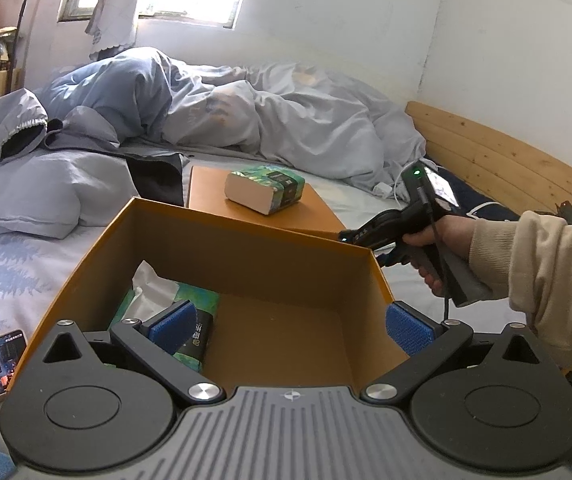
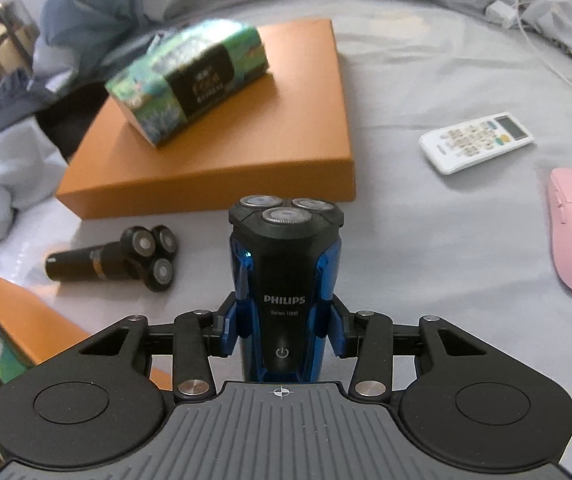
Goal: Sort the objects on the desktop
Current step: 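Close the right gripper around the blue shaver and lift it, then carry the blue shaver with the right gripper over the orange box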
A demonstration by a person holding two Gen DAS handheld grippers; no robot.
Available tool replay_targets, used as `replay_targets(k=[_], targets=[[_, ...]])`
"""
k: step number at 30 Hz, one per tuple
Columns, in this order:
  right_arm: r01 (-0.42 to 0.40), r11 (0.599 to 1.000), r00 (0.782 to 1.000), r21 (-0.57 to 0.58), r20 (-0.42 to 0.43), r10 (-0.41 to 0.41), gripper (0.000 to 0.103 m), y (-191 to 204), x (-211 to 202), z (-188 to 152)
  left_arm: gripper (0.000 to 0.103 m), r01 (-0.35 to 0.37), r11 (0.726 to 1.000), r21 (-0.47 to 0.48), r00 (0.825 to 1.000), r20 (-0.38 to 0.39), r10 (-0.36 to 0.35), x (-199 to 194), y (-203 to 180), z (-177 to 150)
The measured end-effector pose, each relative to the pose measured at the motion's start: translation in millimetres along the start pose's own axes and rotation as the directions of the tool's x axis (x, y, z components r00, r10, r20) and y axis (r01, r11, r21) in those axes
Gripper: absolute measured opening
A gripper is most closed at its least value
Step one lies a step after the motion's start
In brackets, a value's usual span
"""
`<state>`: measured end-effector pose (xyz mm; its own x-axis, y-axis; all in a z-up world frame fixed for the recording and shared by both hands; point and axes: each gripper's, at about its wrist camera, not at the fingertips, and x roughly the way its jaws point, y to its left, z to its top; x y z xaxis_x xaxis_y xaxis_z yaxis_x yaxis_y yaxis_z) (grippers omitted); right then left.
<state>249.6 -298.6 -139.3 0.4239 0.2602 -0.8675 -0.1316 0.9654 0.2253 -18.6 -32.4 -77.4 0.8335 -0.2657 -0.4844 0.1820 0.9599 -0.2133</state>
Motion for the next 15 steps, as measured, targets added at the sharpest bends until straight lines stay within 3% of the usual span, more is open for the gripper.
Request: replay_targets(k=[15], targets=[[-0.058, 0.998, 0.982, -0.01, 0.179, 0.059, 0.047, 3.0, -86.0, -4.9, 0.103, 0.016, 1.0, 0.024, 0.999, 0.045, -0.017, -16.2, -10.1, 2.1]])
